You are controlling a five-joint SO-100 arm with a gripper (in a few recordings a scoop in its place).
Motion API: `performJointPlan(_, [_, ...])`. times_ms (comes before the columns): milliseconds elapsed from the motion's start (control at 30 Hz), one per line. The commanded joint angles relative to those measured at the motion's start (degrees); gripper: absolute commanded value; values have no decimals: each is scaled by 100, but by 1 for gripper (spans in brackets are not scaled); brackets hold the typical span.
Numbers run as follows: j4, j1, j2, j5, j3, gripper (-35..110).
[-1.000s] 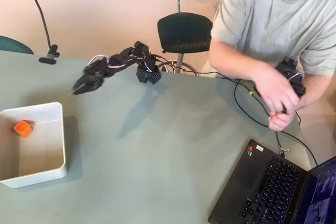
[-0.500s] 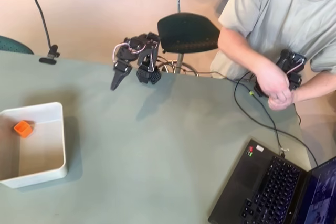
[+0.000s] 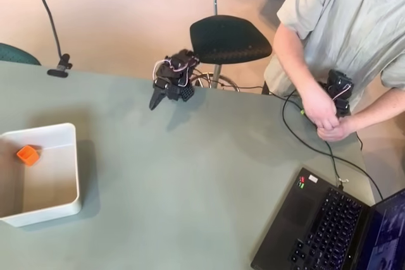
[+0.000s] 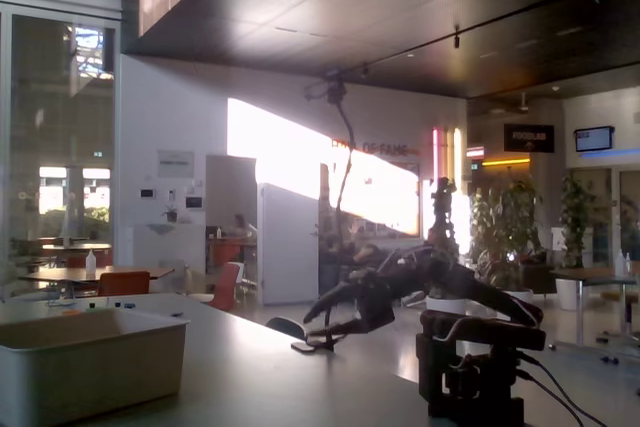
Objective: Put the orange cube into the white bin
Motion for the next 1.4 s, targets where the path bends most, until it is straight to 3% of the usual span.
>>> performJointPlan(0, [-88,-44,105,26,44,7])
performJointPlan(833, [18,26,62,519,1081,6])
performJointPlan(1067, [132,44,132,519,1178,-2])
performJointPlan(1367, [149,0,123,510,1187,-2])
